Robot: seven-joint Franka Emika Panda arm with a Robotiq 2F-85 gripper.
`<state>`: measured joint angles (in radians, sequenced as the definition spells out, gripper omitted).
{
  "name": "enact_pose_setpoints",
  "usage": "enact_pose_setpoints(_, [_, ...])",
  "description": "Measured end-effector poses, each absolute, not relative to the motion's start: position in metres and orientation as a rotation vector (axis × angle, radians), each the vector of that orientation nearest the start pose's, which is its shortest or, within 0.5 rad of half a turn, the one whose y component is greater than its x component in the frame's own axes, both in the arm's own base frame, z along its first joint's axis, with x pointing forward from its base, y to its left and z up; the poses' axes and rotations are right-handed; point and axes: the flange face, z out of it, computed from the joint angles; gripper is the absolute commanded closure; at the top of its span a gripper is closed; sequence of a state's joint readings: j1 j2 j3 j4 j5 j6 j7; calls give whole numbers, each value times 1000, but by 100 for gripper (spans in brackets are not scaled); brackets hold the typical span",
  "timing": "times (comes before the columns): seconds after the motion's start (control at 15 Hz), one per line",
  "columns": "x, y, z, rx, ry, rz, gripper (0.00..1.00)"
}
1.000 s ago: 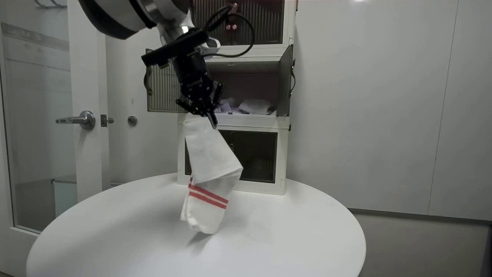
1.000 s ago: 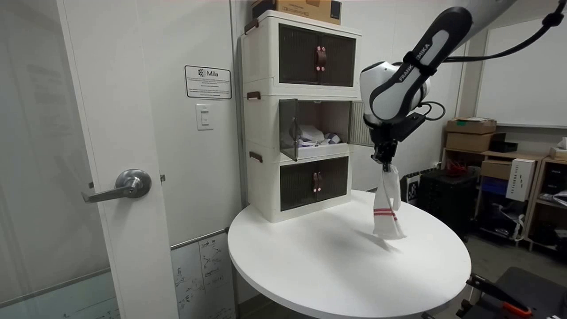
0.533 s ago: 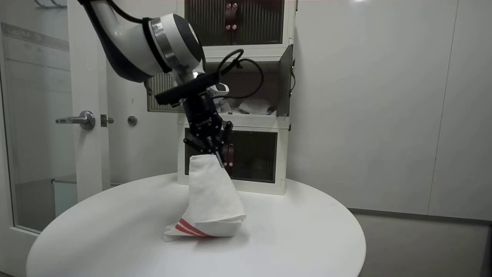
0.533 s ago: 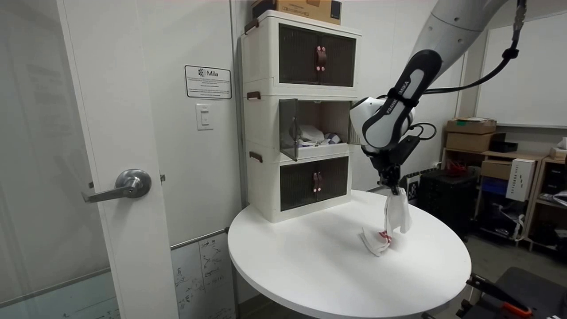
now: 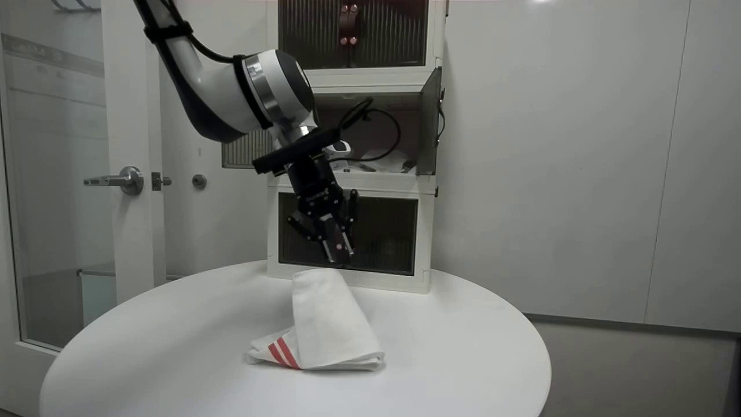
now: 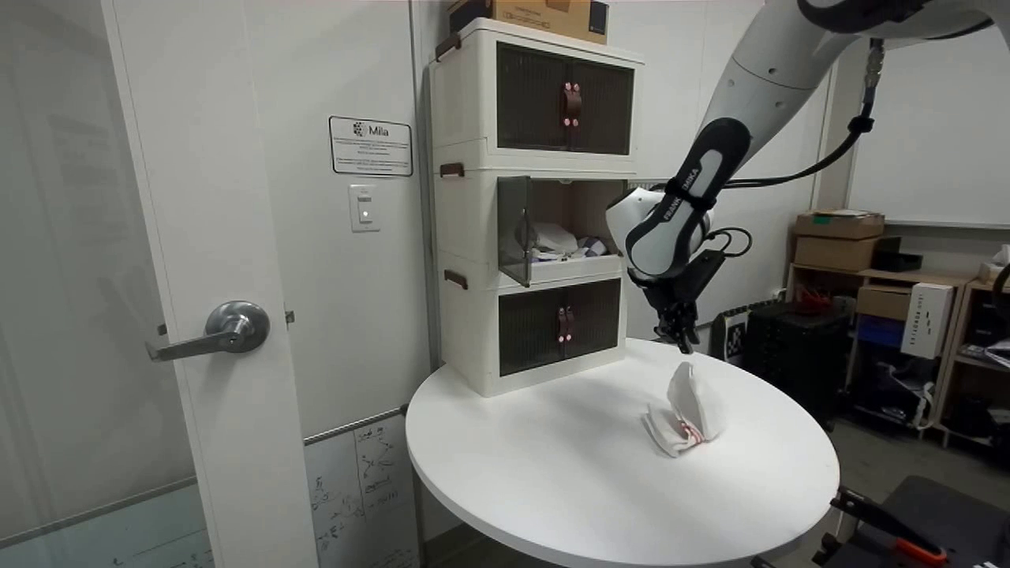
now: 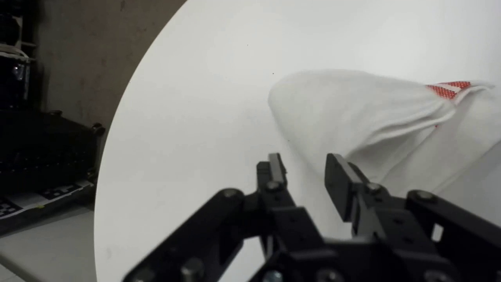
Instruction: Remove a towel from the middle shelf and put it on the table
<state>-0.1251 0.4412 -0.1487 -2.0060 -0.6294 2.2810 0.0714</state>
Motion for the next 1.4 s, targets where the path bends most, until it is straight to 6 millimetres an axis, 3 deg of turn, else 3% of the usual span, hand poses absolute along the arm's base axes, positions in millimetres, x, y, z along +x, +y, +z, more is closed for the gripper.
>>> enact_pose_setpoints(0.2, [576, -170, 236, -3554, -229, 375, 10])
enact_pose_setpoints(0.33, [584, -166, 248, -3480, -263, 333, 0])
enact_pose_setpoints(0.53, [591, -163, 286, -3340, -300, 199, 0])
enact_pose_setpoints(0.73, [586, -177, 346, -3225, -300, 64, 0])
enact_pose_setpoints(1.07, [556, -203, 441, -3139, -260, -133, 0])
enact_pose_setpoints(1.4, [520, -214, 509, -3125, -370, -329, 0])
